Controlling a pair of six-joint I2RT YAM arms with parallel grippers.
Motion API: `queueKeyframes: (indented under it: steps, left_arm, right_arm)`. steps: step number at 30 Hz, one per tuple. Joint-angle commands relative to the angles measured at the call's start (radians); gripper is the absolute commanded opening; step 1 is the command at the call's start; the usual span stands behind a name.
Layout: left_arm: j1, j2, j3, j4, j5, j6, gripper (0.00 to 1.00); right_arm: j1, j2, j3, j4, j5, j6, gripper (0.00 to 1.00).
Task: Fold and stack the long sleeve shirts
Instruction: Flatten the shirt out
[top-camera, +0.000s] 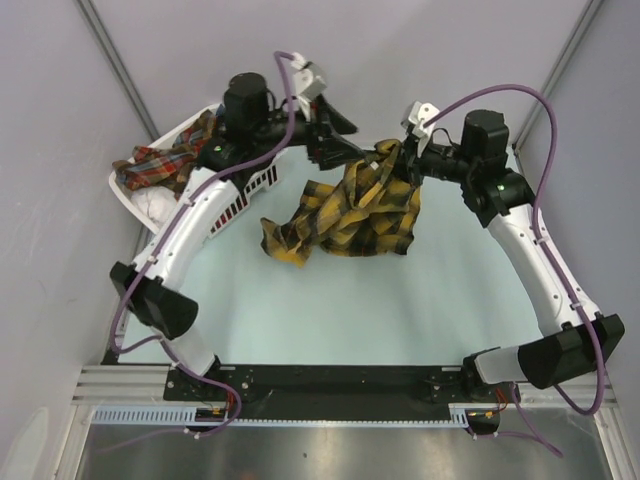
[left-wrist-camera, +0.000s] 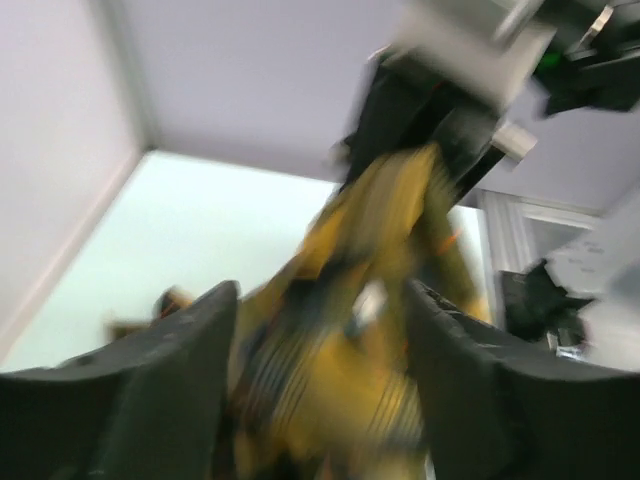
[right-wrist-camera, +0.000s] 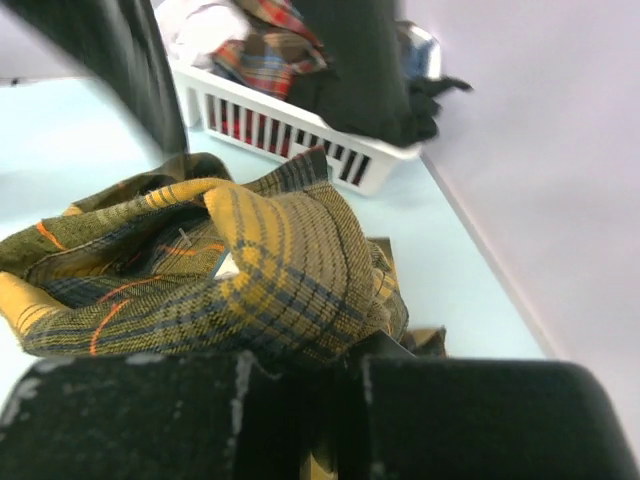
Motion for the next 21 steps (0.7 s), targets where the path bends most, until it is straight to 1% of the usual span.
queueKeyframes:
  steps: [1, 2, 3, 4, 5, 7, 8, 10, 11, 14, 15, 16, 17, 18, 19, 21]
  left_arm:
    - [0.185, -0.144, -0.146, 0.085, -0.082, -0.055, 0.86]
    - [0.208, -0.167, -0.249, 0.066, -0.083, 0.002, 0.88]
    - [0.231, -0.222, -0.302, -0.012, -0.089, 0.082, 0.89]
    - [0.236, -0.244, -0.357, -0.066, -0.121, 0.271, 0.9]
    - [0.237, -0.261, -0.463, -0.144, -0.15, 0.349, 0.9]
    - [0.25, -0.297, -0.563, -0.174, -0.172, 0.473, 0.94]
    - [0.251, -0.302, -0.648, -0.166, -0.181, 0.493, 0.94]
    - [0.251, -0.278, -0.713, -0.14, -0.196, 0.512, 0.95]
    - [0.251, -0.262, -0.756, -0.099, -0.224, 0.513, 0.99]
    - [0.253, -0.17, -0.778, -0.036, -0.314, 0.48, 0.99]
    - [0.254, -0.143, -0.778, -0.027, -0.316, 0.462, 0.99]
    - [0.254, -0.089, -0.777, -0.016, -0.319, 0.452, 0.99]
    - [0.253, -0.057, -0.766, 0.002, -0.333, 0.435, 1.0]
    - [0.253, -0.031, -0.761, 0.019, -0.347, 0.394, 0.99]
    - [0.253, 0.026, -0.749, 0.035, -0.362, 0.379, 0.99]
    - [0.25, 0.08, -0.723, 0.074, -0.407, 0.336, 0.96]
  right_arm:
    - [-0.121, -0.055, -0.034, 0.136, 0.054, 0.17, 0.0]
    - [-0.149, -0.049, -0.034, 0.141, 0.071, 0.241, 0.0]
    - [-0.205, -0.044, -0.034, 0.142, 0.082, 0.272, 0.0]
    - [-0.233, -0.038, -0.035, 0.148, 0.091, 0.303, 0.0]
    - [-0.265, -0.035, -0.04, 0.15, 0.099, 0.331, 0.0]
    - [-0.353, -0.021, -0.048, 0.147, 0.096, 0.394, 0.0]
    - [-0.373, -0.018, -0.052, 0.142, 0.096, 0.408, 0.0]
    - [-0.428, -0.018, -0.081, 0.125, 0.088, 0.432, 0.0]
    - [-0.442, -0.019, -0.095, 0.112, 0.086, 0.425, 0.0]
    - [-0.531, -0.035, -0.153, 0.046, 0.09, 0.399, 0.0]
    - [-0.555, -0.035, -0.178, 0.018, 0.082, 0.385, 0.0]
    - [-0.601, -0.044, -0.19, -0.05, 0.067, 0.342, 0.0]
    - [-0.62, -0.052, -0.21, -0.089, 0.057, 0.316, 0.0]
    - [-0.637, -0.059, -0.25, -0.162, 0.051, 0.278, 0.0]
    - [-0.669, -0.085, -0.281, -0.193, 0.044, 0.215, 0.0]
    - [-0.692, -0.119, -0.331, -0.262, 0.046, 0.143, 0.0]
